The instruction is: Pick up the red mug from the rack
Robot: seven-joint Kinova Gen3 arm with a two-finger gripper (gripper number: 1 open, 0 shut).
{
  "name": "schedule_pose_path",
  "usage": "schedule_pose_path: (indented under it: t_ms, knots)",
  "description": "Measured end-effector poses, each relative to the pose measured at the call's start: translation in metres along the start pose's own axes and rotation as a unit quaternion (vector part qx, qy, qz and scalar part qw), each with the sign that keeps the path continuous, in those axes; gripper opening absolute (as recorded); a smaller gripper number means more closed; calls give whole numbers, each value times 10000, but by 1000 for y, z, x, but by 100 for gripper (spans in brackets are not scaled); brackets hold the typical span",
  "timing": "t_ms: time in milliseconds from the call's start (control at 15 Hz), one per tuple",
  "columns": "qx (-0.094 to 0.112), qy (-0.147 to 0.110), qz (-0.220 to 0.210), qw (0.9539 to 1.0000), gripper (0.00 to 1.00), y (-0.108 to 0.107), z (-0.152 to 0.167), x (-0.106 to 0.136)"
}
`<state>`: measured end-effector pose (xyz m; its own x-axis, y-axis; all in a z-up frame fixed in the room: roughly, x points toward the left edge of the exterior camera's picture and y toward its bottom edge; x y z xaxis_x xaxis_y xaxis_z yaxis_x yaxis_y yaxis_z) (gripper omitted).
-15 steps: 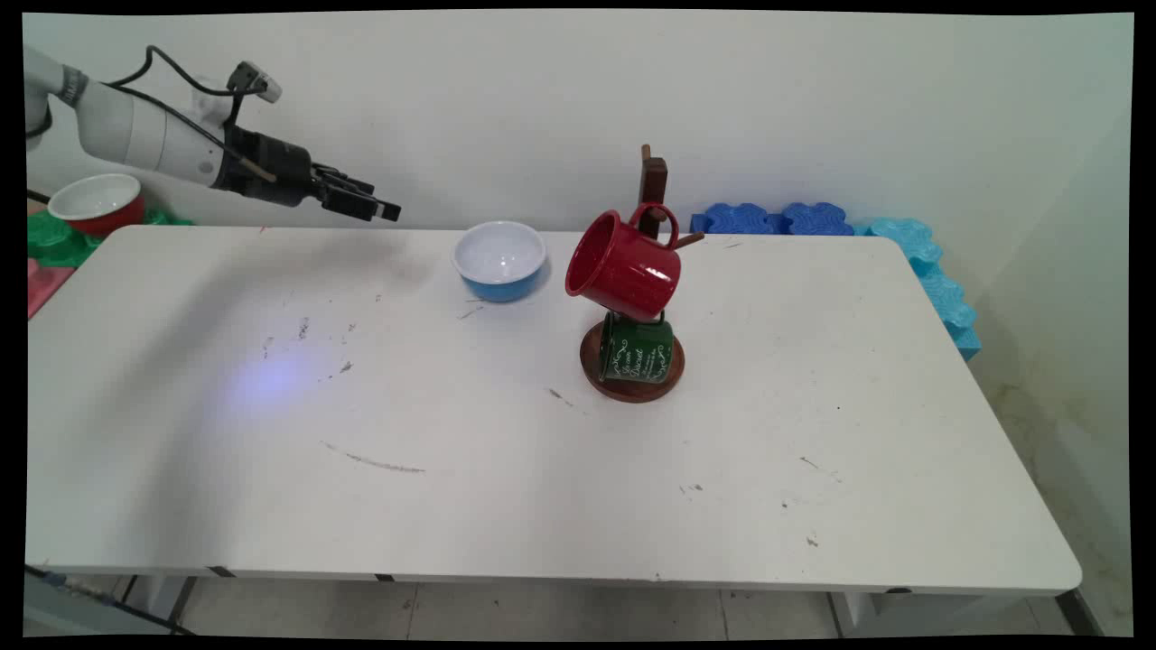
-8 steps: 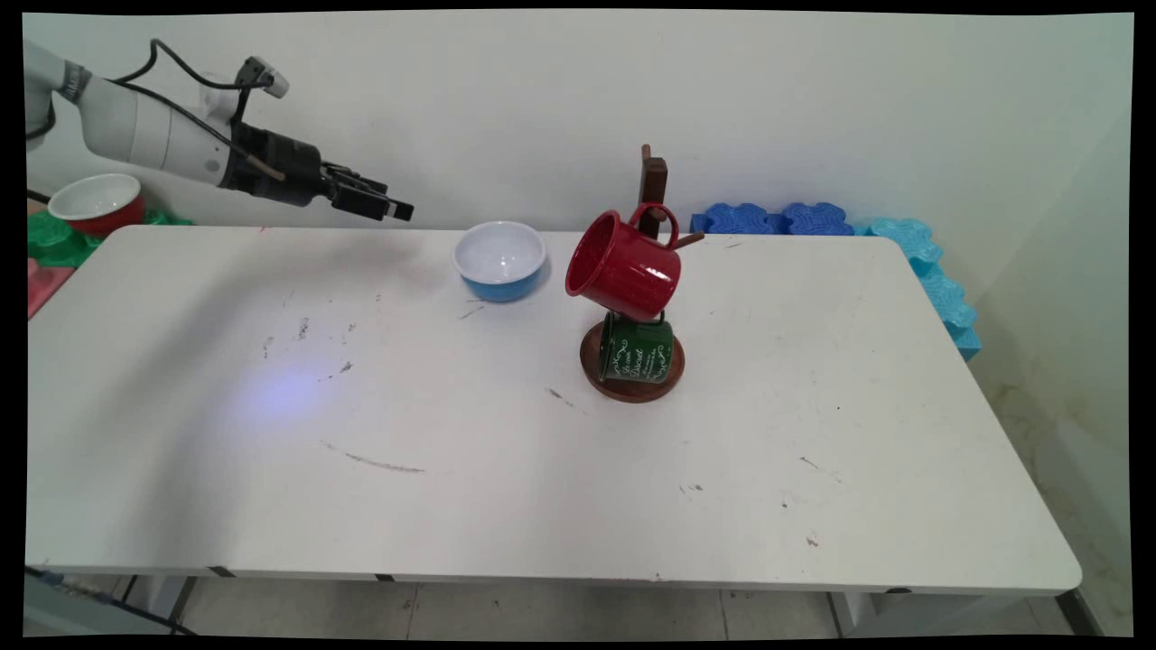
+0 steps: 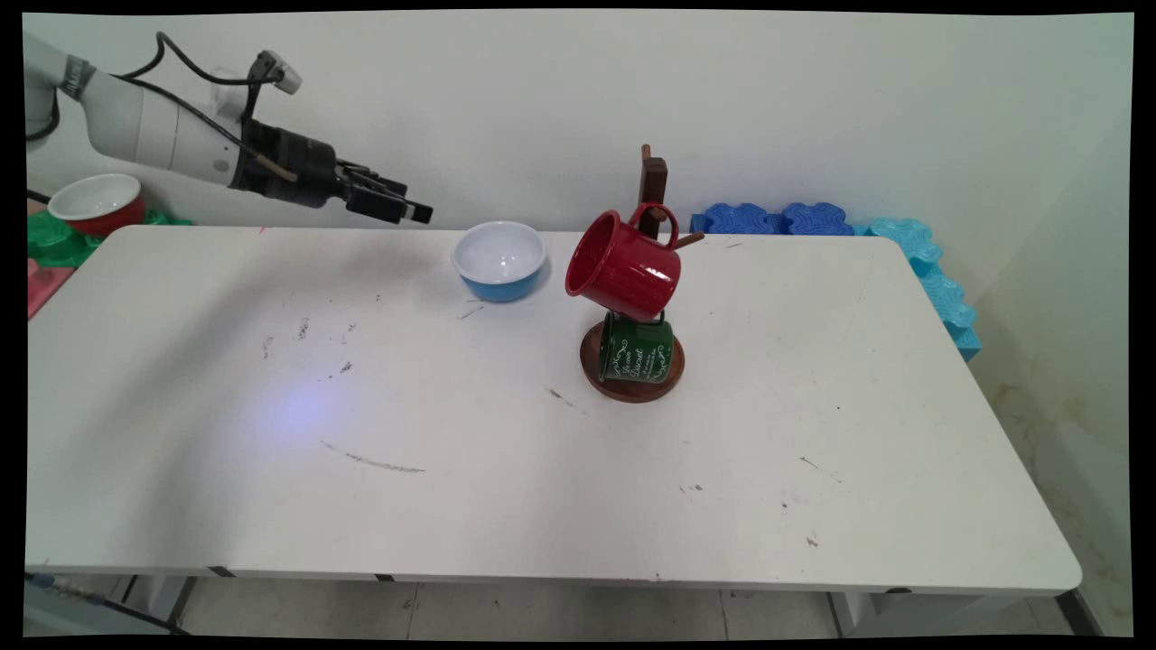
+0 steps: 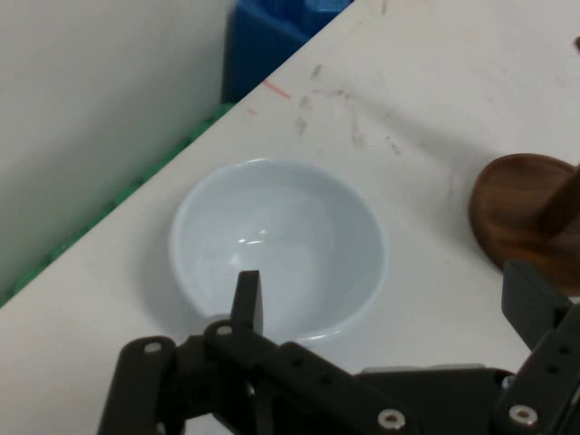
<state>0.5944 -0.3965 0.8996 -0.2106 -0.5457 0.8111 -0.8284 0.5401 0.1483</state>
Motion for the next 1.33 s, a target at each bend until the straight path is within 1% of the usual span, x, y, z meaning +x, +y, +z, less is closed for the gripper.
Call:
schedule_pose_path:
  t_ms: [400,733,933,1067,1333]
  knots:
    - [-265,60,300,9992,100,35,6,13]
    - [-526,115,639,9965,100,68,13,25]
    - [-695,118,890,9935,100,90,17,32]
    - [-782,108,1014,9917,100,100,19,35]
    - [-1006,69,1367,9855,100,127,25,42]
